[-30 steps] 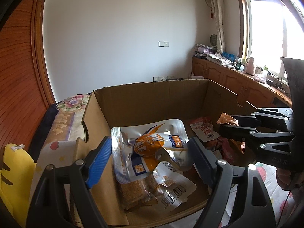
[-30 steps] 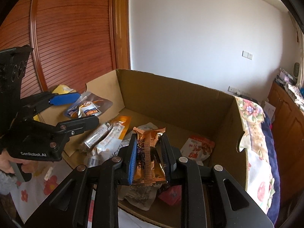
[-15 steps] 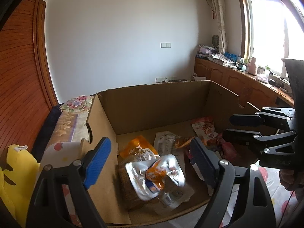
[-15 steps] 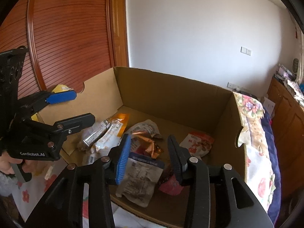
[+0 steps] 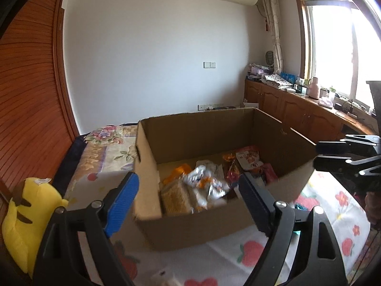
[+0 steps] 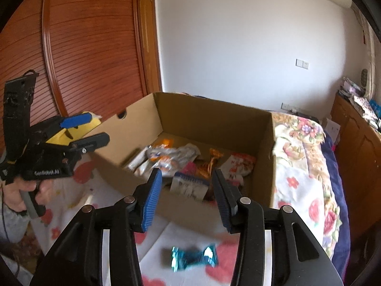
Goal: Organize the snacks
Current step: 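Move the left tool toward the clear cookie packet while the right tool approaches the teal candy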
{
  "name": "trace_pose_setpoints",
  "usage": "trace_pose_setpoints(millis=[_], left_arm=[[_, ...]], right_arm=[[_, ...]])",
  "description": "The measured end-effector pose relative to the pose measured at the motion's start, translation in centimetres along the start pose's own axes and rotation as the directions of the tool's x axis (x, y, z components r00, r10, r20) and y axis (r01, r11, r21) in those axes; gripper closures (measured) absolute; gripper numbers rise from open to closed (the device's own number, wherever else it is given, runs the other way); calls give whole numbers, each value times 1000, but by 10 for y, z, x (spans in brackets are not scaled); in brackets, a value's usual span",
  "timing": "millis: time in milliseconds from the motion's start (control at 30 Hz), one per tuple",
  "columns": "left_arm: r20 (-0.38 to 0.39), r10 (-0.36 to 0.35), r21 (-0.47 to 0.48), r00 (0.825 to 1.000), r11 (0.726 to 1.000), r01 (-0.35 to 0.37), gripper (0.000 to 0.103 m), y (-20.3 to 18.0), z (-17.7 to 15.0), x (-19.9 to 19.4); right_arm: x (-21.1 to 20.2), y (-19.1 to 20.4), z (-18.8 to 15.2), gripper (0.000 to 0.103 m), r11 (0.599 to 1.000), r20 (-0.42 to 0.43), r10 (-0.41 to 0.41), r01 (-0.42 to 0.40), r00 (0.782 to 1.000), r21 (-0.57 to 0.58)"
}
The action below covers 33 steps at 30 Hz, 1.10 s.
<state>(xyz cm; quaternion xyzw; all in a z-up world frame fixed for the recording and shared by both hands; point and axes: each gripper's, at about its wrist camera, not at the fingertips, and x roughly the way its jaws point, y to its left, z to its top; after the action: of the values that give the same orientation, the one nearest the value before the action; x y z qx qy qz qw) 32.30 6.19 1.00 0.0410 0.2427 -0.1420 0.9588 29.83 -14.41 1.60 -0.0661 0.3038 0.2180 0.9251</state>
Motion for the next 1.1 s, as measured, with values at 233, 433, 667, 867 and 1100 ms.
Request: trace_pose_setpoints(millis=[233, 433, 667, 867, 1100], left_arm=[[-76, 15, 2, 997, 1000, -14, 17, 5, -41, -12], [-147, 23, -2, 989, 1000, -24, 17, 2, -75, -8], [-191, 35, -16, 981, 999, -39, 17, 1, -96, -3], [-210, 27, -61, 977, 997, -40, 17, 7, -101, 1], [-208, 46, -76, 977, 995, -63, 17, 12, -101, 2]], right_arm=[[-14, 3, -42, 57, 998, -47, -10, 13, 999, 58], [0, 2, -78, 57, 994, -111, -13, 25, 994, 107], [16, -3, -101, 57, 991, -170, -9, 32, 985, 133], [27, -9, -109, 57, 986, -200, 6, 27, 980, 162], [38, -15, -115, 57, 979, -232, 14, 34, 973, 201]])
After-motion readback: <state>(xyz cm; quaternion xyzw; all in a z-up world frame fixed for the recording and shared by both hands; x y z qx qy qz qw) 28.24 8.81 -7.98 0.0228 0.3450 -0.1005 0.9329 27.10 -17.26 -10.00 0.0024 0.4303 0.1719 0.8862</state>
